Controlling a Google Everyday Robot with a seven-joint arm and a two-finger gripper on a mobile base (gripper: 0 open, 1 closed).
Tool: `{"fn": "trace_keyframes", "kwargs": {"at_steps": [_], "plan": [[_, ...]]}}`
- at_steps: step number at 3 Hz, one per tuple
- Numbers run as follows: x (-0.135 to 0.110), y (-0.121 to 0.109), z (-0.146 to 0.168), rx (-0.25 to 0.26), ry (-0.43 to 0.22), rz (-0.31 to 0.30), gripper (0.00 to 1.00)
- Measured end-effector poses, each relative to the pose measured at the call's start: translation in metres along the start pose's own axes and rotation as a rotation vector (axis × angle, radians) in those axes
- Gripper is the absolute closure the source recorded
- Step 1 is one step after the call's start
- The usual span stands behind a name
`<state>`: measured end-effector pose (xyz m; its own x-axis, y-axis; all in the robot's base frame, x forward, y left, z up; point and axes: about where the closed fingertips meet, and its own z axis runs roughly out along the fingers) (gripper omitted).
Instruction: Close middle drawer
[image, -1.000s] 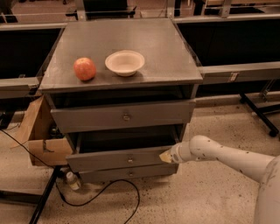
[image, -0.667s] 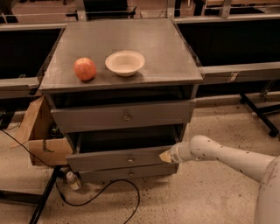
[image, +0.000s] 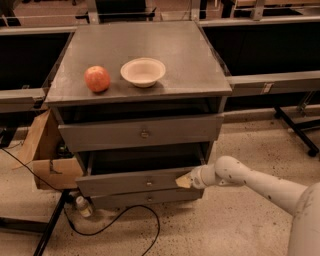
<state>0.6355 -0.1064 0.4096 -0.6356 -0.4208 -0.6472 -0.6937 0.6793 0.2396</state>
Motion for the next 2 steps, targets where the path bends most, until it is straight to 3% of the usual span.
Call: {"fn": "trace_keyframes", "kwargs": {"at_steps": [1, 2], "plan": [[0.0013, 0.0051, 0.0098, -0.053, -0.018, 0.012, 1.0], [-0.0007, 0.0037, 0.0089, -0.057, -0.024, 0.014, 1.0]]}}
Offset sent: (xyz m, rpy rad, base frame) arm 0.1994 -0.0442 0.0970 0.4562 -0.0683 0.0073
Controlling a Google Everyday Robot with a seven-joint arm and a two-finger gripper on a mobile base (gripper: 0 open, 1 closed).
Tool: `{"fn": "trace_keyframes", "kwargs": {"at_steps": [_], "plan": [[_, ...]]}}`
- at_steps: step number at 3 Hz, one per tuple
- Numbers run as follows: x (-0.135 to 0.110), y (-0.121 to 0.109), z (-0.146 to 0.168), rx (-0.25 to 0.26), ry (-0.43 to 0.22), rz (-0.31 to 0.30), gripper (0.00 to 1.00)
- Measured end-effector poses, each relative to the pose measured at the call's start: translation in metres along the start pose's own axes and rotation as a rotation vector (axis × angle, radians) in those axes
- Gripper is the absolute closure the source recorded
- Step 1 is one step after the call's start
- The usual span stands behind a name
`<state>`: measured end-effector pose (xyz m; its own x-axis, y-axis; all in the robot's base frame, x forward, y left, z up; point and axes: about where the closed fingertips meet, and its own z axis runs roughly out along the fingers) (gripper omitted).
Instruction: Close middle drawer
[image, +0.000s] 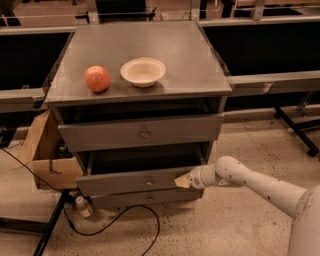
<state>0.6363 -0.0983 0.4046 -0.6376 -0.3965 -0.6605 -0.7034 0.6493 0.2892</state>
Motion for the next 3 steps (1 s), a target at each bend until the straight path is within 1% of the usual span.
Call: {"fn": "trace_keyframes", "kwargs": {"at_steps": [1, 2, 3], "plan": [[-0.003, -0.002, -0.002, -0.002, -0.01, 0.002, 1.0], [-0.004, 0.005, 0.004, -0.026, -0.015, 0.006, 1.0], [-0.014, -0.002, -0.002, 0.004, -0.023, 0.003, 1.0]]}}
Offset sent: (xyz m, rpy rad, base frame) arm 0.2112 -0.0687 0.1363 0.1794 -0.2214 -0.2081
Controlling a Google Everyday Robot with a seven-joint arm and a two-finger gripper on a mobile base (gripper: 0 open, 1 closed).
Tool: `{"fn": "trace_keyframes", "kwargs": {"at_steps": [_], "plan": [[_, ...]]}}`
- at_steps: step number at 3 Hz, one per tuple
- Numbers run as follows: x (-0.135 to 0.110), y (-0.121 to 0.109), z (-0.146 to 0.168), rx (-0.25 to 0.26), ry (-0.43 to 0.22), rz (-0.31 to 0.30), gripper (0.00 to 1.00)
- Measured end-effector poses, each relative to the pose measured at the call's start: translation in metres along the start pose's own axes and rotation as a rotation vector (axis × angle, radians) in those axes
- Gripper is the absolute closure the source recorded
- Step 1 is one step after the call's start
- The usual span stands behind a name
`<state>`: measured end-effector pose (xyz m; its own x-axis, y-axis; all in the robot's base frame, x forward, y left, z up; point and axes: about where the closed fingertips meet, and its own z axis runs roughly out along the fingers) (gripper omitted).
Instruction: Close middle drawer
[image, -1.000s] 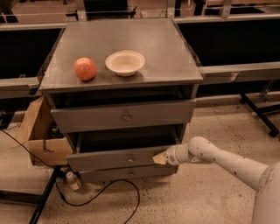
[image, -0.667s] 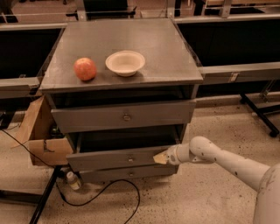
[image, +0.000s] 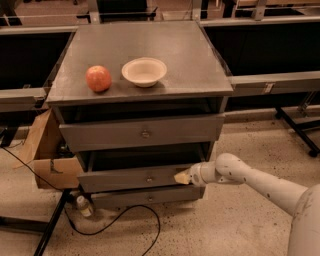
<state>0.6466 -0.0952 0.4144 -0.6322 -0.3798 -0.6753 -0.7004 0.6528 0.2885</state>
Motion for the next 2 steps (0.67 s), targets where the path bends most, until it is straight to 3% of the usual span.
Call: {"fn": "trace_keyframes", "kwargs": {"at_steps": [1, 2], "plan": [[-0.0103, -0.0091, -0.004, 0.044, -0.015, -0.001, 1.0], [-0.0095, -0.0082, -0.0044, 0.044, -0.015, -0.001, 1.0]]}}
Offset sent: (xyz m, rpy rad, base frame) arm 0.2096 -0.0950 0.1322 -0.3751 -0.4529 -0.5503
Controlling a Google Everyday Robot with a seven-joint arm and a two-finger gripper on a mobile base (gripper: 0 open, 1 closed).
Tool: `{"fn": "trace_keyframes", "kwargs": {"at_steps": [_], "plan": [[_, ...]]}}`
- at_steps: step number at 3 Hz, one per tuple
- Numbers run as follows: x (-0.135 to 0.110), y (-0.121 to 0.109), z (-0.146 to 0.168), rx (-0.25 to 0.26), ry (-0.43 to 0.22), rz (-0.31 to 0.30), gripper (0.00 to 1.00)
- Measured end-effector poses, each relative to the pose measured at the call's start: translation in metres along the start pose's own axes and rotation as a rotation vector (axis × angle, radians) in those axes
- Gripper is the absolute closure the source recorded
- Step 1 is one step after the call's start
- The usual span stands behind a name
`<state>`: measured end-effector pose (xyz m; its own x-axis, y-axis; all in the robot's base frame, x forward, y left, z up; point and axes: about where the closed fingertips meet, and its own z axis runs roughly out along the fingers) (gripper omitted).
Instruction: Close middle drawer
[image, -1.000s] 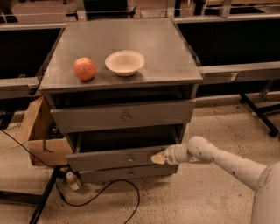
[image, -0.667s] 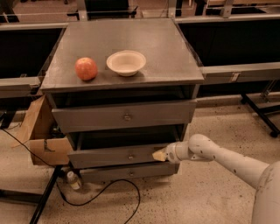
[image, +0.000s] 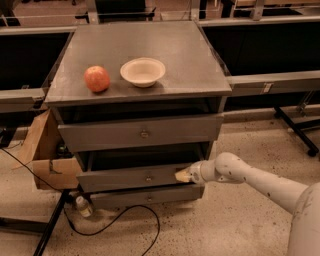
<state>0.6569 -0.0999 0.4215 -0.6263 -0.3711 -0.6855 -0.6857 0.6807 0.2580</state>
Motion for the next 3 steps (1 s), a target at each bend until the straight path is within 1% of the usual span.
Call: {"fn": "trace_keyframes", "kwargs": {"at_steps": [1, 3], "plan": [[-0.0071, -0.0048, -0.0066, 0.042, -0.006, -0.014, 1.0], [-0.0099, -0.0014, 0.0003, 0.045, -0.019, -0.021, 1.0]]}}
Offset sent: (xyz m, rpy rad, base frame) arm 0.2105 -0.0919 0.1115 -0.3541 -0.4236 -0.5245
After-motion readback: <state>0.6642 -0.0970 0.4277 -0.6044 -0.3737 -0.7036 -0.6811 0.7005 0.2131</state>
